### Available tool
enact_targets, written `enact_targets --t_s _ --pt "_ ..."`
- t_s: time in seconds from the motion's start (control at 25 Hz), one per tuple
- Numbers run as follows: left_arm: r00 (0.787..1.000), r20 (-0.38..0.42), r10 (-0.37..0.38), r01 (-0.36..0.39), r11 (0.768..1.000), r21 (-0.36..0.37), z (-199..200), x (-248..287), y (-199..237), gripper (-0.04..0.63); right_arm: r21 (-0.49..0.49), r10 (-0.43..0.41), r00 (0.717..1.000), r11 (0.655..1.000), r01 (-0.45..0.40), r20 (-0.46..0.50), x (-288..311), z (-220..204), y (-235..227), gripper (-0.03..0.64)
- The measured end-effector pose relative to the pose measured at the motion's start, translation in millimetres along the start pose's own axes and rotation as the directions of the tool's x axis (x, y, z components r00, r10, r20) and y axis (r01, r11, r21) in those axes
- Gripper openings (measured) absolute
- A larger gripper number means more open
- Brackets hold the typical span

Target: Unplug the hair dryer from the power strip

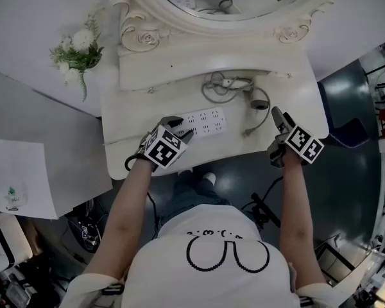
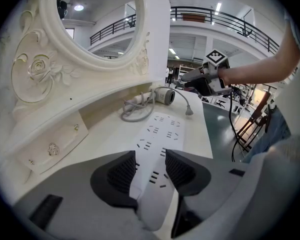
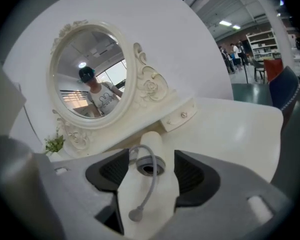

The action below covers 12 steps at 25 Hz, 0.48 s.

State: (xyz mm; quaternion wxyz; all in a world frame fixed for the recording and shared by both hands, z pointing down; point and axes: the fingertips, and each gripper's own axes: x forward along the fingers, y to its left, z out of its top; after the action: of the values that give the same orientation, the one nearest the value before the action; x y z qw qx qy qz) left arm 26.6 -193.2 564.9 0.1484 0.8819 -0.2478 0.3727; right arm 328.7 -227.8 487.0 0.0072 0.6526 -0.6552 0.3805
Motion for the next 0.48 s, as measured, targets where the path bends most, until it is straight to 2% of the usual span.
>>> enact_targets --t_s 0.2,0.36,0.48 --pt "1.000 0.002 0.004 -0.004 1.000 -0.006 -0.1 -0.8 -0.6 0.187 -0.090 0.131 0.991 0.988 -0.127 0.037 -25.8 14.1 56.6 0.356" --pt "1.000 0.002 0.003 -0.003 1.000 -0.006 0.8 -0.5 0.0 0.187 -0.211 0.152 0.982 0.969 -0.126 0.111 -42.7 21.7 86.5 0.374" --pt "1.000 -0.020 0.004 -0.004 1.000 -0.031 1.6 -2.9 -0.4 0.189 -0.332 0.155 0.984 0.936 -0.116 0.091 -52.0 16.1 104.6 0.362"
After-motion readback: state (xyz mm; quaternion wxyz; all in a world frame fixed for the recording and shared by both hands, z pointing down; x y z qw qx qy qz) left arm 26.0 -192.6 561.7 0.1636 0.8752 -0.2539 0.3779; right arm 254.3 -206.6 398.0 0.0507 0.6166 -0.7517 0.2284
